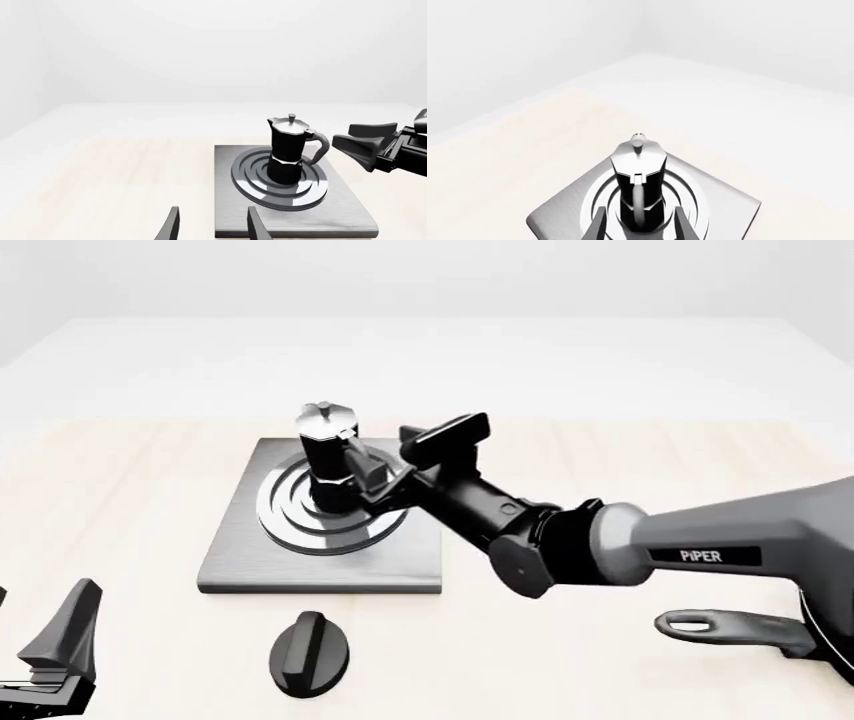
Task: Put the moka pot on the stove.
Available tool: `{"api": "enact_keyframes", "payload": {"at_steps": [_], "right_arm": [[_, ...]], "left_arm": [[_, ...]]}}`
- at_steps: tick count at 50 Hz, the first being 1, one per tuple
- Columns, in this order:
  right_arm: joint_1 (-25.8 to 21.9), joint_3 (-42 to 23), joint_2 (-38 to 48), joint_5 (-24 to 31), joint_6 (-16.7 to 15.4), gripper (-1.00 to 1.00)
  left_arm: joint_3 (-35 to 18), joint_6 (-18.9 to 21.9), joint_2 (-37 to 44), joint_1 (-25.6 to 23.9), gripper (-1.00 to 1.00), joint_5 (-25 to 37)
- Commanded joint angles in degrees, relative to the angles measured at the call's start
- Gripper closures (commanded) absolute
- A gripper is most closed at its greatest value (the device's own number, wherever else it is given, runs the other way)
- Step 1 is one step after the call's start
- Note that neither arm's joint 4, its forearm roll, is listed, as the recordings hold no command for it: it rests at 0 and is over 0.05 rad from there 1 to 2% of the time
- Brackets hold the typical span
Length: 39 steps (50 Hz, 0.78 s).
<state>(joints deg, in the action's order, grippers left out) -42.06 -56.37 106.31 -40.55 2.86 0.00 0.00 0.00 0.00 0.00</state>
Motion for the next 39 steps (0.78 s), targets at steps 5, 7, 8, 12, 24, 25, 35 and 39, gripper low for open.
{"api": "enact_keyframes", "payload": {"at_steps": [5,7,8,12,24,25,35,39], "right_arm": [[0.4,3.0,-3.7,0.0,-0.6,-1.00],[0.5,3.4,-4.5,0.0,-0.8,-1.00],[0.5,3.6,-4.7,0.0,-0.9,-1.00],[0.8,4.5,-5.9,0.0,-1.1,-1.00],[1.3,7.2,-9.2,0.0,-1.5,-1.00],[1.3,7.3,-9.4,0.0,-1.5,-1.00],[1.4,9.1,-12.6,0.1,-2.2,-1.00],[2.0,10.9,-15.1,-0.5,-2.9,-1.00]], "left_arm": [[0.0,0.0,0.0,0.0,-1.00,0.0],[0.0,0.0,0.0,0.0,-1.00,0.0],[0.0,0.0,0.0,0.0,-1.00,0.0],[0.0,0.0,0.0,0.0,-1.00,0.0],[0.0,0.0,0.0,0.0,-1.00,0.0],[0.0,0.0,0.0,0.0,-1.00,0.0],[0.0,0.0,0.0,0.0,-1.00,0.0],[0.0,0.0,0.0,0.0,-1.00,0.0]]}}
